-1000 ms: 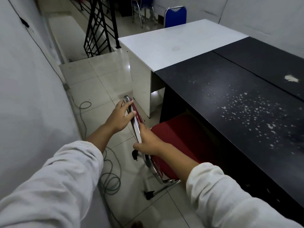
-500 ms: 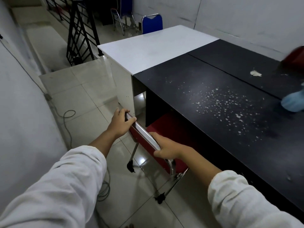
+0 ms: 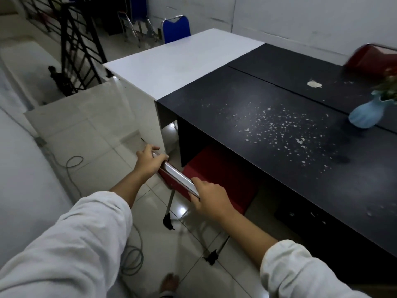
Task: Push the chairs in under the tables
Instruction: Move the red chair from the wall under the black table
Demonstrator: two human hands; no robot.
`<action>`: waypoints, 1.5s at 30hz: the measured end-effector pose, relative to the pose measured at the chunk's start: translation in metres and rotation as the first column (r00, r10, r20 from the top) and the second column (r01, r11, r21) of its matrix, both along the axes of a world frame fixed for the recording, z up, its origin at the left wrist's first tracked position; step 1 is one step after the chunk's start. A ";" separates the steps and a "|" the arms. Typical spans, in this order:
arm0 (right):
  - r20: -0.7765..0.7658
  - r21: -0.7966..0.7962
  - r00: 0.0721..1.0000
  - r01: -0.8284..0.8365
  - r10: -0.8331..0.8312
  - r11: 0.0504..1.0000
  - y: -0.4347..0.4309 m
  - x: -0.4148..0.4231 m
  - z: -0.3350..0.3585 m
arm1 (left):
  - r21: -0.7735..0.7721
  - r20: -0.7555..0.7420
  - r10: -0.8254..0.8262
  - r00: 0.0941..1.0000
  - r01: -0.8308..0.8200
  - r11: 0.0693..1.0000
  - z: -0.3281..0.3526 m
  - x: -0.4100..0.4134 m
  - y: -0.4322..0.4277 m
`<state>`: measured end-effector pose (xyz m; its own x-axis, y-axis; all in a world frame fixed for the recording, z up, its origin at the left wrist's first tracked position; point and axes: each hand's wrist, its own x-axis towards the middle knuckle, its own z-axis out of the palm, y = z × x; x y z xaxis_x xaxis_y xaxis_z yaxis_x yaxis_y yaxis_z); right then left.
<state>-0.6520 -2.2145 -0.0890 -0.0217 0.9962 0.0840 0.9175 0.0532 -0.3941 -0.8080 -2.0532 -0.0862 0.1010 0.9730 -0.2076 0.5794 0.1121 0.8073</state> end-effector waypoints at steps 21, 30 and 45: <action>0.096 -0.073 0.976 0.202 -0.195 0.977 0.043 0.024 0.009 | 0.053 0.026 -0.251 0.968 0.250 0.967 -0.004 0.051 0.076; 0.084 -0.021 0.952 0.297 -0.294 0.955 0.051 0.073 0.004 | 0.066 0.041 -0.367 0.929 0.364 0.929 -0.002 0.109 0.092; 0.120 0.005 0.924 0.365 -0.363 0.931 0.069 0.133 -0.001 | 0.057 0.086 -0.425 0.901 0.422 0.905 -0.015 0.162 0.113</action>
